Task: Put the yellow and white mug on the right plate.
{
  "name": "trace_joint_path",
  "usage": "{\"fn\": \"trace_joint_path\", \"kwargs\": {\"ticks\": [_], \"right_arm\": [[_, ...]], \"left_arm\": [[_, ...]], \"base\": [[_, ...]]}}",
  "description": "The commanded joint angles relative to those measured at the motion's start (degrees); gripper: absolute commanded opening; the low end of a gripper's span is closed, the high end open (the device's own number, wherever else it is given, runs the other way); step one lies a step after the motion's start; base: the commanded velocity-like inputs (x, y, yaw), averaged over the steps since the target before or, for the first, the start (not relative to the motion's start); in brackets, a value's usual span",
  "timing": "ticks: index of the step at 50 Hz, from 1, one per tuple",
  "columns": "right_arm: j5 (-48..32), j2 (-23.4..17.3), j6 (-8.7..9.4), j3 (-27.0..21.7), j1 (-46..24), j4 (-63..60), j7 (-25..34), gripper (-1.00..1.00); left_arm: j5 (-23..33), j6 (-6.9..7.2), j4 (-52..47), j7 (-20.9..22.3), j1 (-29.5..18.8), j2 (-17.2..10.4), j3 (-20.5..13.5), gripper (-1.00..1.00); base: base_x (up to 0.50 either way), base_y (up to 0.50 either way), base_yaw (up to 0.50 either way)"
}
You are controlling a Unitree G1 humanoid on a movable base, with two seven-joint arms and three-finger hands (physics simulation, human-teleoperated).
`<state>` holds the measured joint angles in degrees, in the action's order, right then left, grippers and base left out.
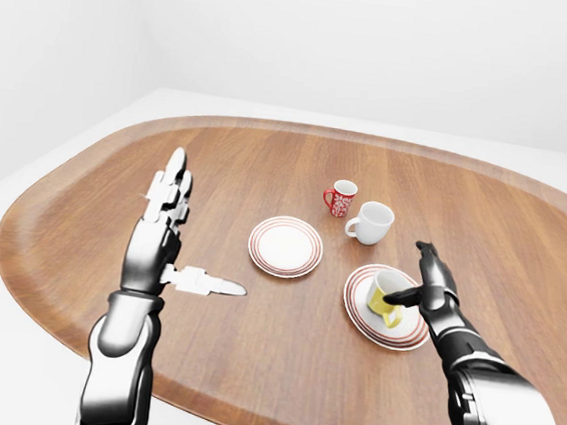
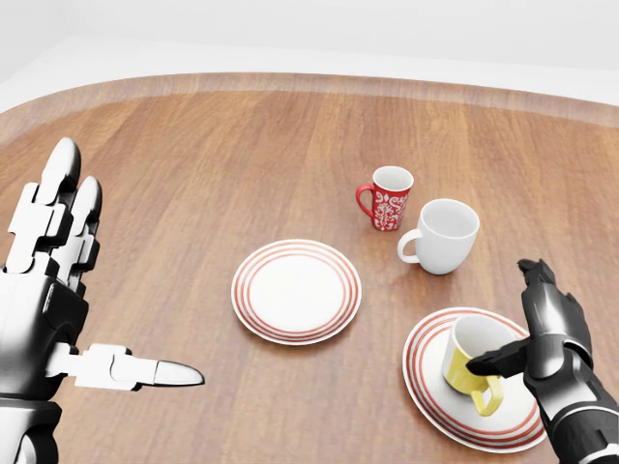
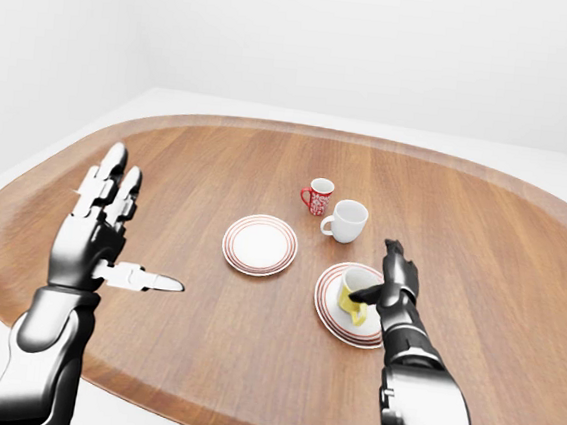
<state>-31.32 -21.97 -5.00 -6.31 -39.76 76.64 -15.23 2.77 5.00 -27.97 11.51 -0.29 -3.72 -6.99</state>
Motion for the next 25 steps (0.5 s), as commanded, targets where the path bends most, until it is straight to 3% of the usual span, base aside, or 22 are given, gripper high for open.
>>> {"fn": "trace_joint_path", "kwargs": {"ticks": [1,25], "right_arm": [[-0.9,-0.2,0.0,0.6,0.4,0.6,-0.9,1.0],[1.0,-0.7,0.0,0.2,-1.2,-0.2,0.3,1.0]], "left_arm": [[0.0,0.0,-0.1,0.0,0.0,0.0,0.1,1.0],[0.2,0.0,0.3,0.1,0.3,0.1,0.4,1.0]], "base": [[0.0,0.0,0.0],[0.0,0.0,0.0]]}}
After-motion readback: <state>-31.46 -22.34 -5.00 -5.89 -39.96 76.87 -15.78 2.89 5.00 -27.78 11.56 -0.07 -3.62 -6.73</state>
